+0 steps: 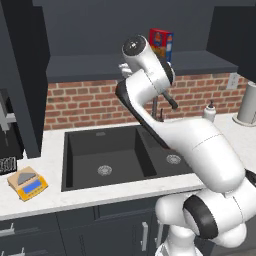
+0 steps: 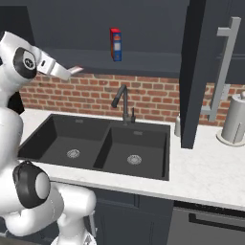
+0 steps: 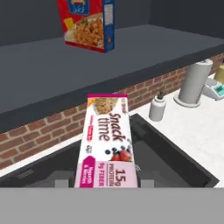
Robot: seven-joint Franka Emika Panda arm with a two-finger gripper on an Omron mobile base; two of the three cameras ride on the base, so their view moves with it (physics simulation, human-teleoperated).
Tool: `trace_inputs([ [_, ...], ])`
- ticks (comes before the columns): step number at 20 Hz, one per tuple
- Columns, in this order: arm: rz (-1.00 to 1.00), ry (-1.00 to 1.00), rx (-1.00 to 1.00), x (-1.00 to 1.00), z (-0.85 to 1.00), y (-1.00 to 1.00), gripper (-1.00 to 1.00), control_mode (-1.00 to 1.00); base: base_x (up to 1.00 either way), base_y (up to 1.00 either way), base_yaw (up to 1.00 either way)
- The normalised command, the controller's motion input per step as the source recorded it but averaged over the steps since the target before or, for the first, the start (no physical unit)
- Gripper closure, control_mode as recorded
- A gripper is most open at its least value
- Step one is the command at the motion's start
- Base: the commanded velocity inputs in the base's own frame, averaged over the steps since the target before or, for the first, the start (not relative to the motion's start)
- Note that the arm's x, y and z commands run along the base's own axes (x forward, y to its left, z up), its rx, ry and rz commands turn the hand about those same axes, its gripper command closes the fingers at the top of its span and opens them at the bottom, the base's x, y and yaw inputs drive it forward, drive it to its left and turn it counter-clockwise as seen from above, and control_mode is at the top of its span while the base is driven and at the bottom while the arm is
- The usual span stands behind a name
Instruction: Pick the bar and place it on the digital scale for weighing, and close the cabinet.
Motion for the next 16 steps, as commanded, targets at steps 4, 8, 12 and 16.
trace_inputs([
  [4, 0.00, 0.15, 0.03, -1.00, 0.13, 0.14, 1.00, -1.00, 0.00, 0.00, 0.00],
  [8, 0.00, 0.03, 0.15, -1.00, -0.18, 0.01, 1.00, -1.00, 0.00, 0.00, 0.00],
  [12, 0.05, -0.21, 0.21, -0.99, -0.96, 0.00, 1.00, -1.00, 0.00, 0.00, 0.00],
  [16, 0.14, -0.05, 0.24, -0.69, -1.00, 0.00, 1.00, -1.00, 0.00, 0.00, 0.00],
])
